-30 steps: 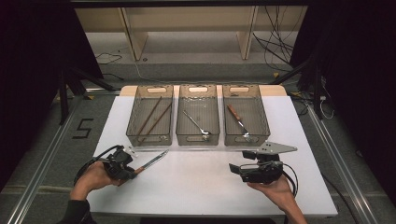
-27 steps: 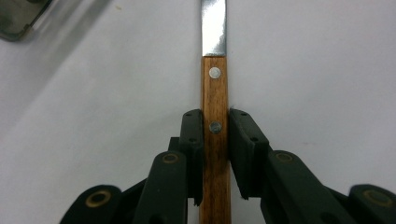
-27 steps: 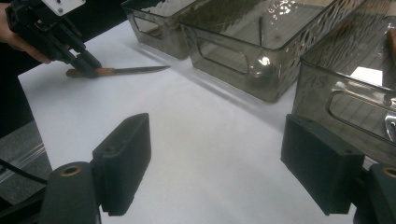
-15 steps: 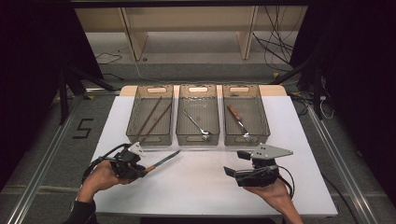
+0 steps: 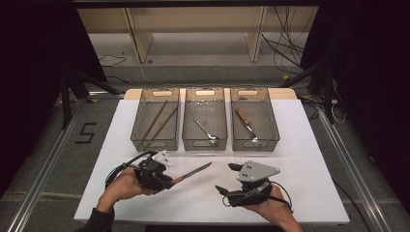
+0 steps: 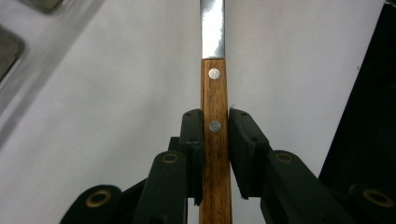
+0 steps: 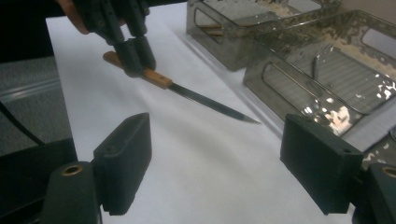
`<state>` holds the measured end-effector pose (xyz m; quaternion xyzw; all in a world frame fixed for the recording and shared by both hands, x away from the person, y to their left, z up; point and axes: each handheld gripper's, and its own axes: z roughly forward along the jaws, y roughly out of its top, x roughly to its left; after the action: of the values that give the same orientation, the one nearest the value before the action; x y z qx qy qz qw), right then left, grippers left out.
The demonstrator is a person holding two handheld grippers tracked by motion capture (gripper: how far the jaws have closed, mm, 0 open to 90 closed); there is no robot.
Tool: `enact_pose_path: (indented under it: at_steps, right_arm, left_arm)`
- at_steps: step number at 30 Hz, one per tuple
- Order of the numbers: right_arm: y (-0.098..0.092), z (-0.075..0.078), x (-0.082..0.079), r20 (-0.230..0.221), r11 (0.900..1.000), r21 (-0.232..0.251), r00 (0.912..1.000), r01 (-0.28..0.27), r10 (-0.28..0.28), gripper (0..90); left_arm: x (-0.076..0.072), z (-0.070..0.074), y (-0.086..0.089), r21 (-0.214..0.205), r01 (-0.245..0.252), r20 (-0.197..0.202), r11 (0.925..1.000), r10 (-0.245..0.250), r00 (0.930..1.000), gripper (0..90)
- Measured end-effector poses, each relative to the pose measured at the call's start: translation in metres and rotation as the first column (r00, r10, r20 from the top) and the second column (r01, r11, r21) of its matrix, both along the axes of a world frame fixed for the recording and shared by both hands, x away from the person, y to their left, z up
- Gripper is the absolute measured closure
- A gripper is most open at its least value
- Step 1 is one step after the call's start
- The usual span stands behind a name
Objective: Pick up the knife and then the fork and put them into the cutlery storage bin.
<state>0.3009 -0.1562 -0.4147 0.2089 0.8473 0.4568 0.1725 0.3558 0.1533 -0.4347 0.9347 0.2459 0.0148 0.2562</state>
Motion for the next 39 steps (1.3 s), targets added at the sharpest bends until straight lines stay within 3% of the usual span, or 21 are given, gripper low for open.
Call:
enact_pose_path:
  at_steps: [12, 23, 27, 30, 34, 39]
  right_arm:
    - [0.028, -0.01, -0.01, 0.092, 0.9896, -0.131, 0.9933, -0.058, 0.071, 26.3]
    - [0.047, -0.022, -0.019, 0.193, 0.96, -0.273, 0.9742, -0.061, 0.117, 28.3]
    - [0.053, -0.027, -0.022, 0.252, 0.9429, -0.33, 0.9585, -0.046, 0.134, 29.5]
    - [0.058, -0.032, -0.025, 0.308, 0.9272, -0.374, 0.9392, -0.028, 0.152, 31.7]
    - [0.064, -0.037, -0.029, 0.359, 0.91, -0.415, 0.9202, 0.009, 0.155, 35.6]
    - [0.068, -0.043, -0.031, 0.423, 0.8651, -0.501, 0.8792, 0.025, 0.219, 42.3]
  left_arm:
    - [-0.003, 0.007, -0.029, -0.008, 0.072, -0.001, 0.9974, -0.072, 0.9974, 75.6]
    - [-0.003, 0.013, -0.046, -0.007, 0.112, -0.003, 0.9937, -0.112, 0.9937, 75.6]
    - [-0.003, 0.016, -0.051, -0.014, 0.12, -0.003, 0.9927, -0.12, 0.9928, 75.7]
    - [-0.003, 0.018, -0.055, -0.018, 0.123, -0.003, 0.9923, -0.123, 0.9924, 75.6]
    - [-0.004, 0.02, -0.058, -0.022, 0.135, -0.005, 0.9906, -0.135, 0.9908, 75.6]
    - [-0.004, 0.021, -0.061, -0.033, 0.136, -0.013, 0.9901, -0.137, 0.9905, 75.6]
